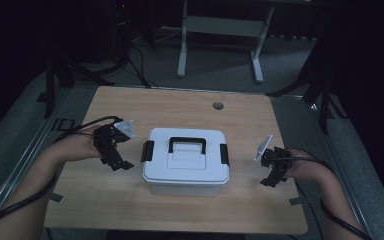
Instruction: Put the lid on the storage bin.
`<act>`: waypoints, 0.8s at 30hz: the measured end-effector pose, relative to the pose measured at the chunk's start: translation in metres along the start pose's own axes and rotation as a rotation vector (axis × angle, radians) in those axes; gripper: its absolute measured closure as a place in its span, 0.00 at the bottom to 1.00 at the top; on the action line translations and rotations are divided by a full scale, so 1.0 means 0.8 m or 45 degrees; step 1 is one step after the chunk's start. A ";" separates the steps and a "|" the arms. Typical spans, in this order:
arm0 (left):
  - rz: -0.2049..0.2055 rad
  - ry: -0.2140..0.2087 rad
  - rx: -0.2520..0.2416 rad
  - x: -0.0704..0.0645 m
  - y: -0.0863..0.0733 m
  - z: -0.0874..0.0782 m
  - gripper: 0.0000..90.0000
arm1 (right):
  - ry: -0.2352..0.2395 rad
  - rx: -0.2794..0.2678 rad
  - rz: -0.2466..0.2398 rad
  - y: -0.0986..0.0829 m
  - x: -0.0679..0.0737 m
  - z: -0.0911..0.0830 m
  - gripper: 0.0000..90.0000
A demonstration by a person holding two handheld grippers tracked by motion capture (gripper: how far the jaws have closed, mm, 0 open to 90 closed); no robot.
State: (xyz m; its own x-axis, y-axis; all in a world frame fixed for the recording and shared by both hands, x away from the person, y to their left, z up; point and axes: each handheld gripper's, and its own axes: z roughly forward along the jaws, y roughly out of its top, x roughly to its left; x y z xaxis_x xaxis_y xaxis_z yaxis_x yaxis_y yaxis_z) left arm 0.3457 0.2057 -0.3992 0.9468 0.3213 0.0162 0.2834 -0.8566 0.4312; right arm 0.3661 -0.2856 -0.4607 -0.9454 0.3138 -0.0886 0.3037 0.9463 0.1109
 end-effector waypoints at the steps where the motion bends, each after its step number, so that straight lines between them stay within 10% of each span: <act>1: 0.000 0.000 0.000 0.000 0.000 0.000 0.03 | 0.000 0.000 0.000 0.000 0.000 0.000 0.17; 24: -0.129 -0.037 -0.037 -0.011 -0.091 0.042 0.03 | -0.002 -0.038 0.034 -0.007 0.001 0.007 0.17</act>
State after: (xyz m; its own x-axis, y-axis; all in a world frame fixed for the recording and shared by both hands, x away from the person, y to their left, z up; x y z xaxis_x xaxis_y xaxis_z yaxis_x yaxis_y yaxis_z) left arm 0.3215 0.2520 -0.4610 0.9176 0.3936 -0.0548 0.3738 -0.8081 0.4552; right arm 0.3639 -0.2903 -0.4667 -0.9368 0.3389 -0.0868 0.3250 0.9349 0.1426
